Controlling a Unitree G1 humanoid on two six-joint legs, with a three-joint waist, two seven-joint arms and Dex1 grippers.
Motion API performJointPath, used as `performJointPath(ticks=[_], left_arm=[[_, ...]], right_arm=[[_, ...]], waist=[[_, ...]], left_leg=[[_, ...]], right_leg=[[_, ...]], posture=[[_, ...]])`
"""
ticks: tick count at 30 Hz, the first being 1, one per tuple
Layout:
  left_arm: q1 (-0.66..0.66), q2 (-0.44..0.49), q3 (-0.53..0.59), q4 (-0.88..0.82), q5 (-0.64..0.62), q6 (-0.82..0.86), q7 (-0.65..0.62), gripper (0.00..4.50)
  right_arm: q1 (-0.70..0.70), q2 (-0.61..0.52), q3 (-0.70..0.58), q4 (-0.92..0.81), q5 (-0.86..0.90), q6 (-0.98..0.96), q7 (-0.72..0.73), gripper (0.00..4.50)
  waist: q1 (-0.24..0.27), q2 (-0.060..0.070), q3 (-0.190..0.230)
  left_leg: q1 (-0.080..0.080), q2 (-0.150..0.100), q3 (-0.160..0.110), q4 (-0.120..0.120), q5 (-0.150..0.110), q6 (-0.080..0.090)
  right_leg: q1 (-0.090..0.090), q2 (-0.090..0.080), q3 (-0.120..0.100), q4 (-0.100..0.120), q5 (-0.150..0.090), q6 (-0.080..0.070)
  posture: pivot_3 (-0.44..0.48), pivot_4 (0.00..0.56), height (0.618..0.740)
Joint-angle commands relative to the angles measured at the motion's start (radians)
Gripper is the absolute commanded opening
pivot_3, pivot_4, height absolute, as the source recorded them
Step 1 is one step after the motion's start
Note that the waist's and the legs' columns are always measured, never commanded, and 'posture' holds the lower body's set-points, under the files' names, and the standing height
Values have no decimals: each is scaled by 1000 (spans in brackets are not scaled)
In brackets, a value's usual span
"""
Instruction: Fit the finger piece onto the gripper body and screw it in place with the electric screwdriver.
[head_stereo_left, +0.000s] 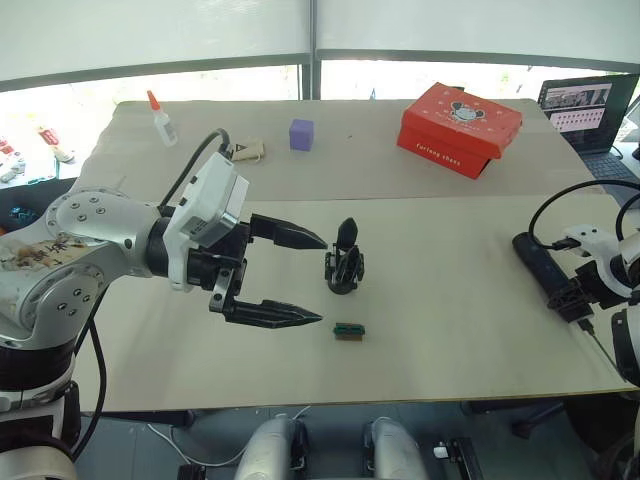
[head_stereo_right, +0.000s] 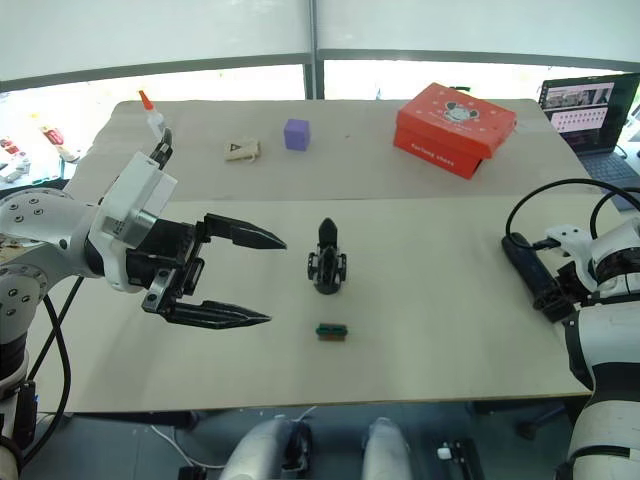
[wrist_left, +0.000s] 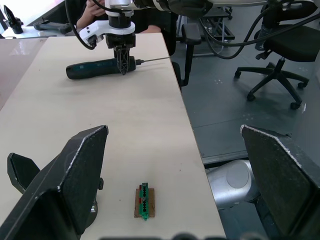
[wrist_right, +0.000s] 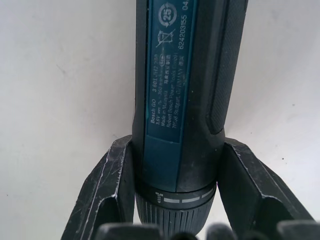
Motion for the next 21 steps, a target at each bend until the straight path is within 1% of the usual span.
performJointPath(ticks=[1,4,6,8,10,11,13,14,16,19,21], left_arm=[[5,10,0,6,16,-30,-12,4500],[40,16,-7,24,32,-41,-32,4500],[83,28,-2,40,45,-63,-62,4500],[126,45,2,45,61,-87,-97,4500],[157,59,5,46,77,-113,-124,4500],[186,63,1,47,107,-151,-137,4500],[243,72,-12,54,152,-203,-162,4500],[265,73,-17,59,170,-227,-172,4500],[297,64,-29,73,213,-284,-186,4500],[328,38,-36,88,251,-348,-186,4500],[343,18,-33,98,251,-375,-190,4500]], right_arm=[[26,-27,-47,-58,45,-199,84,1923],[69,-46,-134,-95,124,-349,129,1923],[92,-66,-209,-120,186,-455,135,1923],[111,-78,-281,-148,244,-532,110,1923],[125,-79,-325,-168,281,-559,98,1923],[150,-83,-368,-229,340,-542,167,1923],[200,-84,-461,-431,492,-384,285,1923],[232,-82,-502,-548,560,-296,308,1923],[301,-63,-584,-814,708,-75,272,1923],[436,-10,-698,-1223,950,235,165,1922],[517,42,-750,-1449,1088,353,79,1922]], waist=[[-2,0,0],[-10,0,0],[-23,0,0],[-27,1,1],[-26,2,1],[-25,2,2],[-21,3,2],[-18,5,3],[-8,6,4],[6,6,4],[19,5,4]], left_leg=[[1,0,0,0,0,0],[3,1,2,-2,0,0],[4,1,3,-2,0,-1],[4,1,3,-3,0,-1],[4,1,4,-3,0,-1],[4,1,4,-3,0,-1],[4,1,4,-3,0,-1],[4,1,4,-3,0,-1],[3,1,4,-2,0,-1],[3,3,3,-2,0,-1],[3,3,2,-2,0,-1]], right_leg=[[0,0,0,0,0,0],[0,1,3,0,0,0],[0,1,4,0,0,0],[-1,1,5,1,0,0],[-1,1,5,1,-1,-1],[-1,1,5,1,-1,-1],[-1,1,5,1,-1,-1],[-1,1,5,0,0,-1],[-1,0,5,1,0,-1],[-2,0,5,3,0,-1],[-1,0,4,3,0,-2]], posture=[[0,150,740],[0,150,740],[0,150,740],[0,150,740],[0,150,740],[0,150,740],[0,150,740],[0,150,740],[0,150,740],[0,150,740],[0,150,740]])
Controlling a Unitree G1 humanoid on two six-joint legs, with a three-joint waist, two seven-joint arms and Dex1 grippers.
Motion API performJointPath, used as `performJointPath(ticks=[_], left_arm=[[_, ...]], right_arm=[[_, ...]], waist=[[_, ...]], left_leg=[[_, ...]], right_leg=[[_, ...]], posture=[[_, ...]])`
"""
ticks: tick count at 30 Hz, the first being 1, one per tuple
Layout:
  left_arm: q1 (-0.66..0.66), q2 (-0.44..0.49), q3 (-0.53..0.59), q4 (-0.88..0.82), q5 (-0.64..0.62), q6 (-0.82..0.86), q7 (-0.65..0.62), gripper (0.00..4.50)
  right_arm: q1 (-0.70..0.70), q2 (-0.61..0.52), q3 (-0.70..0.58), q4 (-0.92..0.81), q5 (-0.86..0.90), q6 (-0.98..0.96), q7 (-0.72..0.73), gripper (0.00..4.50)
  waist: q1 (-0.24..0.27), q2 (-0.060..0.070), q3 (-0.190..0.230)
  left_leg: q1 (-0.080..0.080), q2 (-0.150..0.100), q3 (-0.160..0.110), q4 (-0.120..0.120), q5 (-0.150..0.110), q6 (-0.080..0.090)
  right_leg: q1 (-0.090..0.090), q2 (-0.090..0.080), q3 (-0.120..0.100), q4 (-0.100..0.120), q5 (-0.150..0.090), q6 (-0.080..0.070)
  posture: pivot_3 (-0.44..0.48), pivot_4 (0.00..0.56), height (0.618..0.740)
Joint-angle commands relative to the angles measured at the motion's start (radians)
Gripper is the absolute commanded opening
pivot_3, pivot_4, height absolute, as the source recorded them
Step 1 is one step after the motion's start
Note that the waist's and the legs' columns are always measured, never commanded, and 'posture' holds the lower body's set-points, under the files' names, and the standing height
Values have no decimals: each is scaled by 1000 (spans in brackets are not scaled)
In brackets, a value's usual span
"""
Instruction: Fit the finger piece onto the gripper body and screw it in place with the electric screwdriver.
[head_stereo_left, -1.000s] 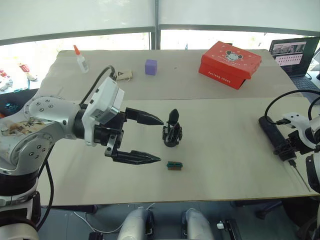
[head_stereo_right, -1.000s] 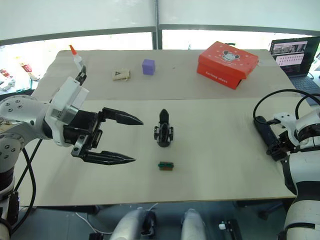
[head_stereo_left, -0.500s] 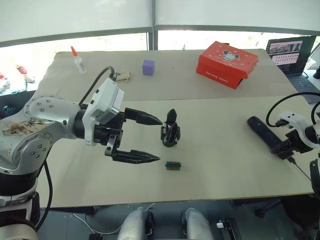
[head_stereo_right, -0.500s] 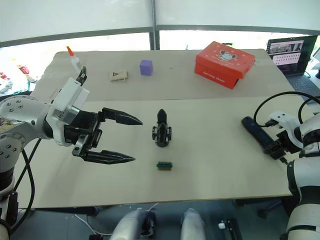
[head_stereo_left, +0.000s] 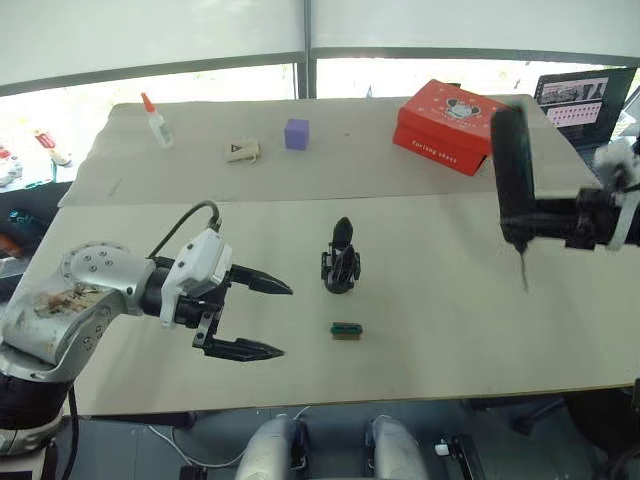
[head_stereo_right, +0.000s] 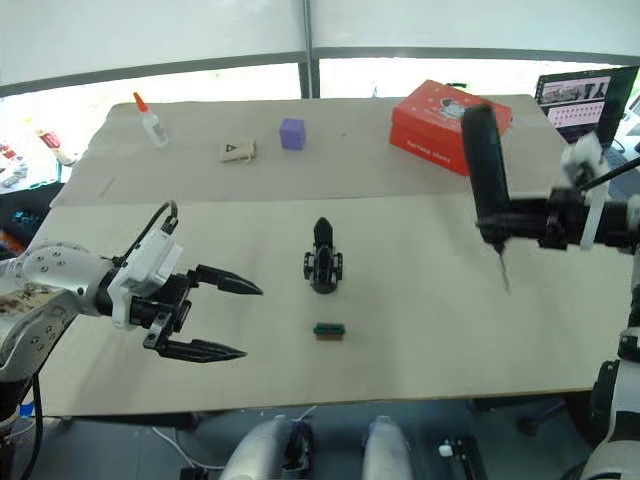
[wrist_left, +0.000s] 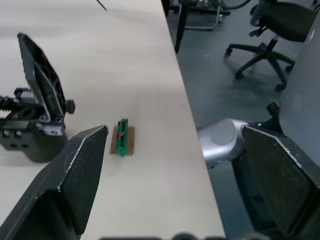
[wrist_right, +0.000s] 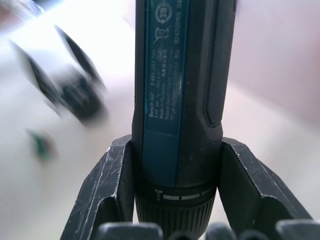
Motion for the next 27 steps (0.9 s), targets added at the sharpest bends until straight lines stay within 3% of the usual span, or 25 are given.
performJointPath(ticks=[1,5,9,16,27], left_arm=[[16,-23,9,7,18,-64,-8,4500],[44,-43,-23,19,65,-111,-4,4500],[67,-76,-58,27,119,-157,18,4500],[74,-156,-99,51,179,-185,87,4500],[73,-189,-130,117,213,-219,99,4500]], right_arm=[[86,76,-112,-378,280,226,-141,1922],[153,244,-112,-628,445,256,-357,1922],[291,324,-4,-777,362,49,-335,1922],[382,436,120,-759,212,-247,-360,1922],[405,452,159,-710,197,-309,-447,1922]], waist=[[13,-1,0],[21,-1,0],[29,-2,0],[21,-2,0],[16,-3,0]], left_leg=[[0,0,0,0,0,0],[-1,-2,0,1,-2,2],[-1,-3,0,1,-2,4],[-1,-3,1,2,-2,4],[0,-3,1,2,-2,4]], right_leg=[[0,0,0,0,0,0],[0,-2,1,0,1,-1],[0,-2,0,-1,1,0],[0,0,1,0,1,1],[-1,0,1,0,1,0]], posture=[[0,150,740],[0,150,740],[0,150,740],[0,150,740],[0,150,740]])
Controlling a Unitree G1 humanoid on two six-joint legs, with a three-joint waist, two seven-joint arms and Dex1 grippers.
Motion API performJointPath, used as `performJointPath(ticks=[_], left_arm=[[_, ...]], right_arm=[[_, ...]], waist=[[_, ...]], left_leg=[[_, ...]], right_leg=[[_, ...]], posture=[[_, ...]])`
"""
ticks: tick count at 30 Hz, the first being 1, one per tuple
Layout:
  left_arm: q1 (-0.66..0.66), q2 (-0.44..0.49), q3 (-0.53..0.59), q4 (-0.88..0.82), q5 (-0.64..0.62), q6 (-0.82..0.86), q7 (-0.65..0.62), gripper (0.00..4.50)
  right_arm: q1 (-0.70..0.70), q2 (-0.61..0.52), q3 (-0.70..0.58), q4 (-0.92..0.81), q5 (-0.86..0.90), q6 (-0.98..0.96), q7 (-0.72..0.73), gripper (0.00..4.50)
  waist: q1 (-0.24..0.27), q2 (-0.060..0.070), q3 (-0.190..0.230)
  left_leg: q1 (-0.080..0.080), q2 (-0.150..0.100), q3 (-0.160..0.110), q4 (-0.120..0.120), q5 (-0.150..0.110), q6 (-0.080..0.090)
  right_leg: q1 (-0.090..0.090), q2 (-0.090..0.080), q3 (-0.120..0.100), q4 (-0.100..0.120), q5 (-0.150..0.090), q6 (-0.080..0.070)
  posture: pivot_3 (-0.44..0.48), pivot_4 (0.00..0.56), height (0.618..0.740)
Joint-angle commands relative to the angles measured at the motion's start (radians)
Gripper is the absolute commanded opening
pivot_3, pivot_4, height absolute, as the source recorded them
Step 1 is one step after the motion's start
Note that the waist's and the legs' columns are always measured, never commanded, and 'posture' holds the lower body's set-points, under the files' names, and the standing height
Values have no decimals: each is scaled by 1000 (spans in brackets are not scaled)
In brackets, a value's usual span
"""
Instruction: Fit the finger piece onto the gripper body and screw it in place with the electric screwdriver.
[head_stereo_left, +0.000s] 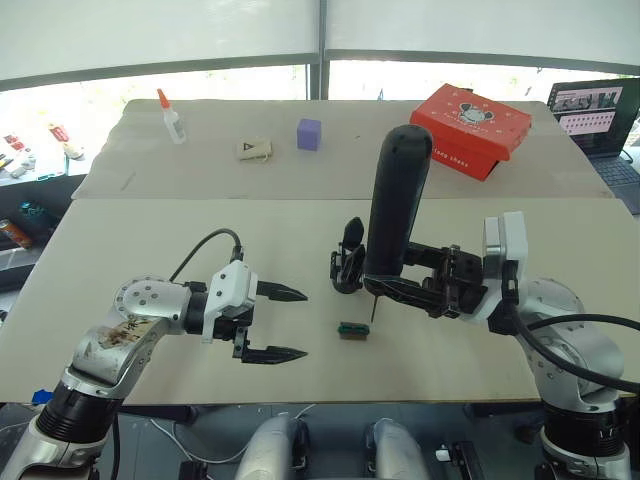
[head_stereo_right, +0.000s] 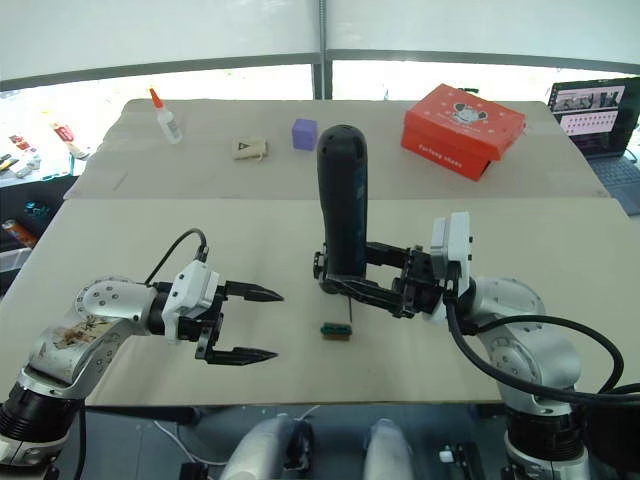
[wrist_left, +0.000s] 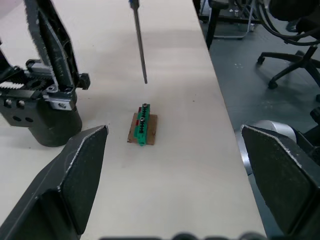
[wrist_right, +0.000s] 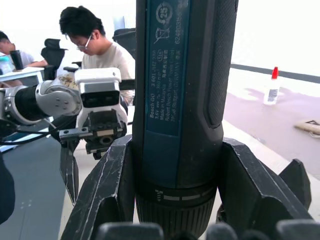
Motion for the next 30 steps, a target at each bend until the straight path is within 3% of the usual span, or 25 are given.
performJointPath(ticks=[1,10,30], left_arm=[[2,-18,-22,27,37,-57,-2,4500],[-14,-83,-79,92,98,-126,2,4500],[-44,-79,-106,106,129,-132,-47,4500]], right_arm=[[-16,1,1,-29,14,-45,-18,1922],[-8,-6,39,-52,12,-46,-71,1922],[46,-19,61,-50,-27,-121,-75,1922]], waist=[[1,0,0],[1,0,0],[1,0,0]], left_leg=[[0,0,0,0,0,0],[0,0,0,0,0,0],[0,0,0,0,0,0]], right_leg=[[0,0,0,0,0,0],[0,0,0,0,0,0],[0,0,0,0,0,0]], posture=[[0,150,740],[0,150,740],[0,150,740]])
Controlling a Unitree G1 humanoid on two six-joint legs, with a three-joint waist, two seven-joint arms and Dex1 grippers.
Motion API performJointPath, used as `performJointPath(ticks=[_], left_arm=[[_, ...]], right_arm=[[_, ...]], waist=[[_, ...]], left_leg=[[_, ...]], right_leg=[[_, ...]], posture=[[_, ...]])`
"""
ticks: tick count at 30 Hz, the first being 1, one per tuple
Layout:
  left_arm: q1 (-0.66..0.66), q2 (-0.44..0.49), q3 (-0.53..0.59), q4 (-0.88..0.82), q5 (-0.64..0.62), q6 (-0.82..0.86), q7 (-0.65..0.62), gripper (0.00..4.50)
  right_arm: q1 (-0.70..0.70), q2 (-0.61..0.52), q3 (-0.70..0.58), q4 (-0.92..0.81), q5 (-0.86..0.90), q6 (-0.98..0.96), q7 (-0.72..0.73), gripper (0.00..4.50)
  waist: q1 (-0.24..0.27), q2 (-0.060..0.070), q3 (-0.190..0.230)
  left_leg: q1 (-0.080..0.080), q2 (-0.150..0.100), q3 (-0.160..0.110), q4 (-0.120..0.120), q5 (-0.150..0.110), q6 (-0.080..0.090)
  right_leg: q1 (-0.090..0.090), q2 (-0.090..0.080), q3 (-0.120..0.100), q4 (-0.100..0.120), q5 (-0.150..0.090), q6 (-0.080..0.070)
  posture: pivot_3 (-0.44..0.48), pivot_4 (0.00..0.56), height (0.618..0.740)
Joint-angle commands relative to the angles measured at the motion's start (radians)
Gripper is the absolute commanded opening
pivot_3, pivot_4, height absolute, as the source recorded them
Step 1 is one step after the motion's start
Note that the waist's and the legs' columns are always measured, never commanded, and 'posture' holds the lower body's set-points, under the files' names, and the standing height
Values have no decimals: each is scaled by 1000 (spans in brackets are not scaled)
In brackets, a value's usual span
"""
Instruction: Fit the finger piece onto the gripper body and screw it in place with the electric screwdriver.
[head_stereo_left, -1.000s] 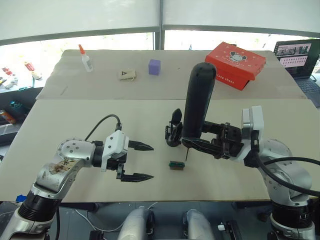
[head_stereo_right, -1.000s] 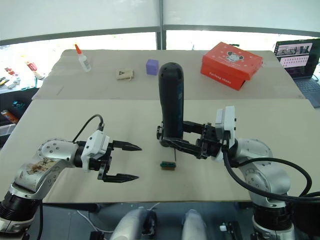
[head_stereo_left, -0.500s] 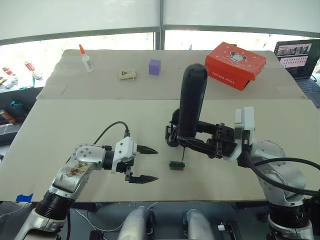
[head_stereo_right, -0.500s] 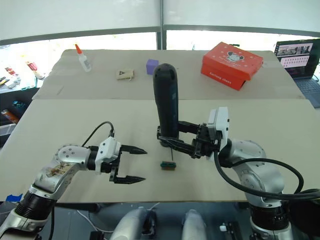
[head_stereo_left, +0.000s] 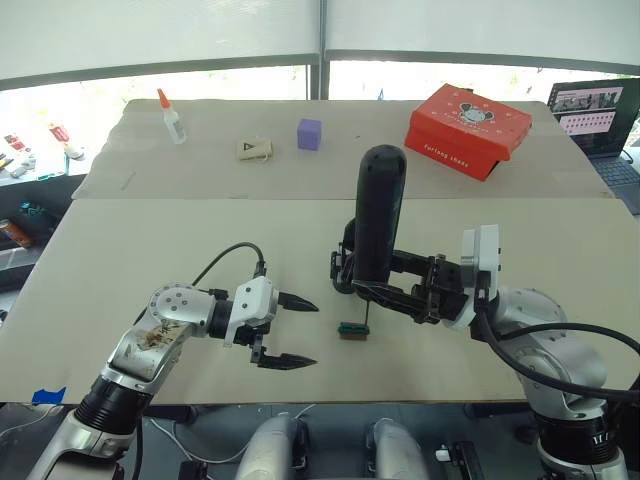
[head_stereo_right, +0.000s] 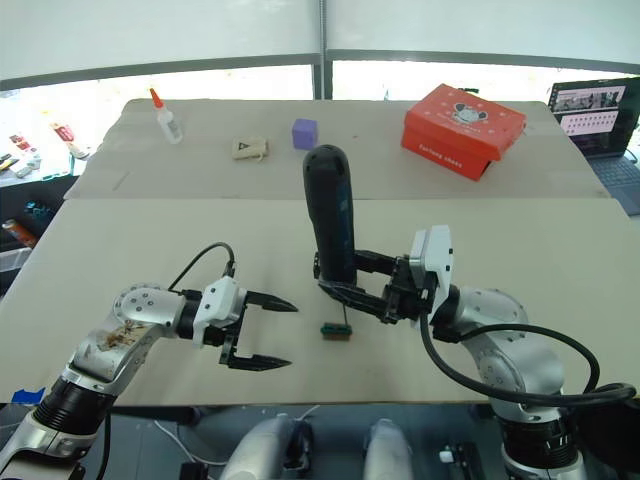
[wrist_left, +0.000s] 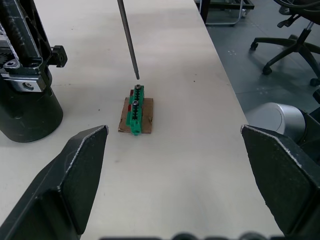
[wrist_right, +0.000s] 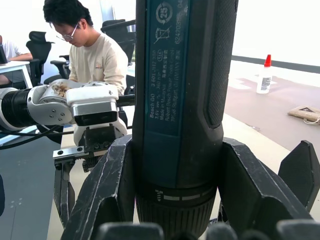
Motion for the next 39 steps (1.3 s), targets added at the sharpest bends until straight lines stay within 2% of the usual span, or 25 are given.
performJointPath(ticks=[1,39], left_arm=[[-11,3,2,-13,-4,-6,-5,4500],[-24,-8,-2,-15,-6,21,3,4500]], right_arm=[[3,-7,-21,-45,8,-65,12,1922],[20,0,1,-35,-9,-90,6,1922]], waist=[[0,0,0],[0,0,0]], left_leg=[[0,0,0,0,0,0],[0,0,0,0,0,0]], right_leg=[[0,0,0,0,0,0],[0,0,0,0,0,0]], posture=[[0,150,740],[0,150,740]])
